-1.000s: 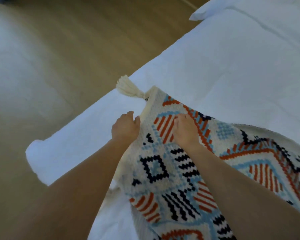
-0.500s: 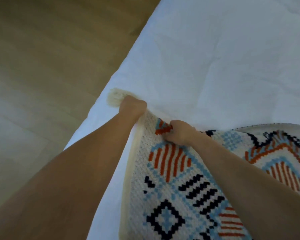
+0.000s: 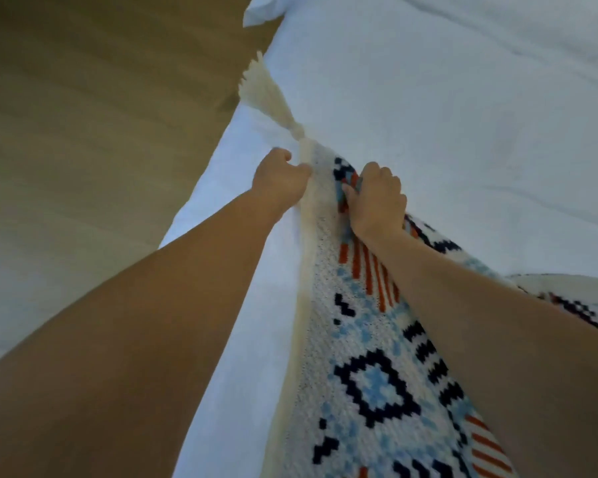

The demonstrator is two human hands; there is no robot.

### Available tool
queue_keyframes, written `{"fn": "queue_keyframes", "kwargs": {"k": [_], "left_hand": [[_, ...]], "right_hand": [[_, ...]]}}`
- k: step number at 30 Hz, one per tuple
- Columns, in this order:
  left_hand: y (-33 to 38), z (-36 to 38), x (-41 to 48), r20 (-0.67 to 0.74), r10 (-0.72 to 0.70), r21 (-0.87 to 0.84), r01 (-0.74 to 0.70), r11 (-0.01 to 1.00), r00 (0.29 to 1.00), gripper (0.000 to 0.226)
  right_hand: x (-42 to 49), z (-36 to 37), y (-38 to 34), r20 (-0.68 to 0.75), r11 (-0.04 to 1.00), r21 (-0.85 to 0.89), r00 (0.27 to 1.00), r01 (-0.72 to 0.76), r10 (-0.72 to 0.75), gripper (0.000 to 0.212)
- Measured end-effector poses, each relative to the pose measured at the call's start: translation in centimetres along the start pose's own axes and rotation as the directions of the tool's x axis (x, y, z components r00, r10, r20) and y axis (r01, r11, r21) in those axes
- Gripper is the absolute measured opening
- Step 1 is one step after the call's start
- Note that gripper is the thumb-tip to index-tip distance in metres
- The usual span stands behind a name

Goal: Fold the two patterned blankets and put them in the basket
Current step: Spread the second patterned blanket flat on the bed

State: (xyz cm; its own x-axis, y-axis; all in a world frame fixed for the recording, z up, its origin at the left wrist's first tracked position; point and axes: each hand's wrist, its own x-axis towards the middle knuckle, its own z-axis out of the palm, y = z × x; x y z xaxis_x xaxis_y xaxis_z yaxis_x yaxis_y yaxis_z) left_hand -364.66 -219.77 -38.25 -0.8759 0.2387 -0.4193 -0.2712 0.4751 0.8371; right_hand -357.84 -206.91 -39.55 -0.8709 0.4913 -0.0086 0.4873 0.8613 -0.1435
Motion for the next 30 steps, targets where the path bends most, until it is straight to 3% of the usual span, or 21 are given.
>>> {"fn": "queue_keyframes", "kwargs": {"k": [3,6,8,10,12,14,17,19,21,24,27,30], "left_hand": [[-4.3,3.7,-2.9,0.086,0.028,0.316,-0.054,0.947,0.996,0.044],[-6.1,6.0,-4.3,0.029,0.197,0.512,-0.184,0.839,0.980,0.038],[-6.2,6.6,-4.5,0.019,0.210,0.524,-0.189,0.831,0.977,0.051],[-6.0,6.6,-4.5,-0.017,0.127,0.407,-0.110,0.907,0.992,0.058],[-5.9,6.4,-4.7,-0.056,0.061,0.300,-0.041,0.953,0.997,0.055],[-6.1,6.0,-4.9,-0.069,0.066,0.295,-0.042,0.955,0.995,0.049],[-6.5,5.8,-5.1,-0.073,0.111,0.353,-0.079,0.932,0.991,0.043],[-6.7,5.4,-5.4,-0.068,0.142,0.429,-0.099,0.898,0.988,0.043],[-6.9,4.8,-5.7,-0.049,0.162,0.534,-0.111,0.838,0.986,0.044],[-6.9,4.3,-6.2,0.007,0.130,0.677,-0.101,0.729,0.991,0.048],[-6.6,5.0,-6.8,-0.031,0.082,0.743,-0.032,0.669,0.996,0.059],[-6.1,5.9,-7.6,-0.071,0.233,0.798,-0.085,0.596,0.970,0.059]], "right_hand": [[-2.5,4.0,0.9,0.327,0.994,-0.082,0.944,0.071,-0.040,0.058],[-3.2,5.4,2.3,0.445,0.991,-0.030,0.889,0.134,-0.107,0.063],[-2.1,4.6,3.3,0.421,0.981,0.147,0.890,0.124,-0.175,0.053],[-1.1,3.0,4.9,0.242,0.934,0.350,0.956,0.073,-0.165,0.033],[-1.0,1.9,7.6,0.084,0.960,0.280,0.996,-0.011,-0.013,0.028],[-1.4,1.0,10.7,0.124,0.975,0.138,0.980,-0.174,0.157,0.030],[-1.1,-0.7,14.9,0.456,0.956,0.077,0.863,-0.282,0.218,0.021],[-0.7,-2.9,17.3,0.675,0.915,0.072,0.695,-0.397,0.248,0.026],[-0.7,-4.6,19.5,0.762,0.858,0.013,0.561,-0.513,0.324,0.021],[-1.7,-5.0,20.5,0.804,0.946,-0.197,0.510,-0.257,0.306,0.014],[-2.6,-3.8,19.5,0.864,0.988,-0.143,0.481,-0.053,0.151,0.020],[-3.3,-2.6,19.5,0.827,0.991,-0.126,0.556,0.050,0.077,0.028]]}}
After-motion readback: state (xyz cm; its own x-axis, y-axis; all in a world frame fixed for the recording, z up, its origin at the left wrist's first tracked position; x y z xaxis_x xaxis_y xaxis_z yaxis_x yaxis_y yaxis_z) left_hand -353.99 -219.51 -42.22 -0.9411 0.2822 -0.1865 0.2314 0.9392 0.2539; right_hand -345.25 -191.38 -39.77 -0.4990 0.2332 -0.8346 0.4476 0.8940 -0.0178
